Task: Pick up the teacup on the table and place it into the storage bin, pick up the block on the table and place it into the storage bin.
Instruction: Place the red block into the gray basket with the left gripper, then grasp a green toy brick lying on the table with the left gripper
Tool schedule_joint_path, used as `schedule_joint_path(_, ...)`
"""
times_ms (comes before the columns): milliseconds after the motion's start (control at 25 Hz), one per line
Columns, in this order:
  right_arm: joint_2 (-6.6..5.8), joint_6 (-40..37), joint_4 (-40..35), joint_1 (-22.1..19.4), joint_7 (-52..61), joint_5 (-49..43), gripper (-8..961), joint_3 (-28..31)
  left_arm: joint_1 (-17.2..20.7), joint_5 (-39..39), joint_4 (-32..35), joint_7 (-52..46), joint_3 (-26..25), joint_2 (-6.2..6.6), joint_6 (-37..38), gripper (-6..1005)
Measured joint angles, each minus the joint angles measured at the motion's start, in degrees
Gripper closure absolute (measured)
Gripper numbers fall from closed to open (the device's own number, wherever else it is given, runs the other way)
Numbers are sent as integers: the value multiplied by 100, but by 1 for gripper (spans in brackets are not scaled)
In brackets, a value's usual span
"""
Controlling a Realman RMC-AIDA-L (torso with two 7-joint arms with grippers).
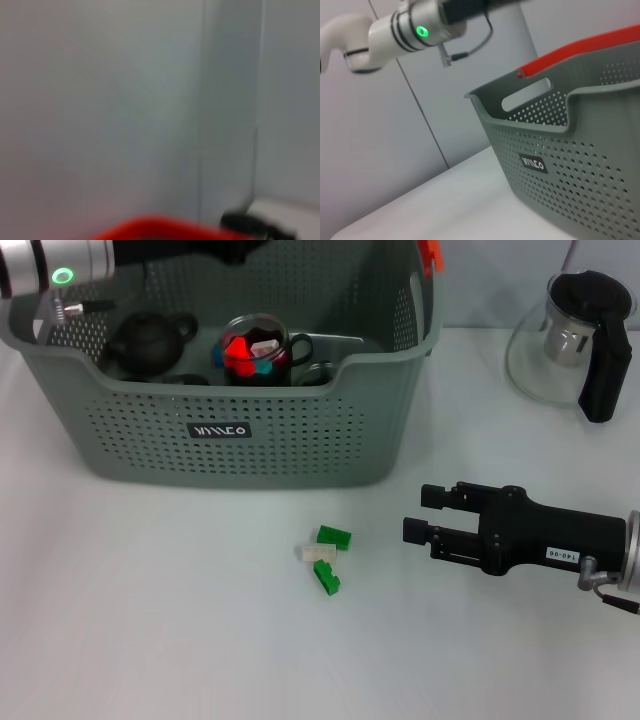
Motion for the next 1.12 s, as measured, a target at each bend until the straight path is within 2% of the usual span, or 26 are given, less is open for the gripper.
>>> schedule_joint_path(120,7,3,-7,1,0,0,279,0,13,661,131,-269,325,16,-536,744)
schedule_joint_path(240,14,17,-12,2,0,0,279,0,13,1401,228,-466,548,-90,-1035,734)
schedule_joint_path(320,17,22,-13,2,0,0,279,0,-14,1778,257,-525,682,-220,-1352,727)
schedule_joint_path(560,16,24,-14,8,20,0,280,0,-27,1978,460,-641,793,-522,-1898,707)
schedule_joint_path(760,7,27,-14,7,18,0,280,3,-35,1986,524,-765,795,-575,-2081,690)
schedule_joint_path(960,-1,23,-14,-3,12,-1,280,101,144,1570,886,-754,696,-662,-1938,673)
schedule_joint_path(1040,-1,19,-14,-9,11,-1,280,119,229,1315,994,-727,638,-685,-1819,577)
schedule_joint_path(1120,-1,20,-14,-17,8,-1,280,140,598,-115,1081,-410,201,-707,-969,480)
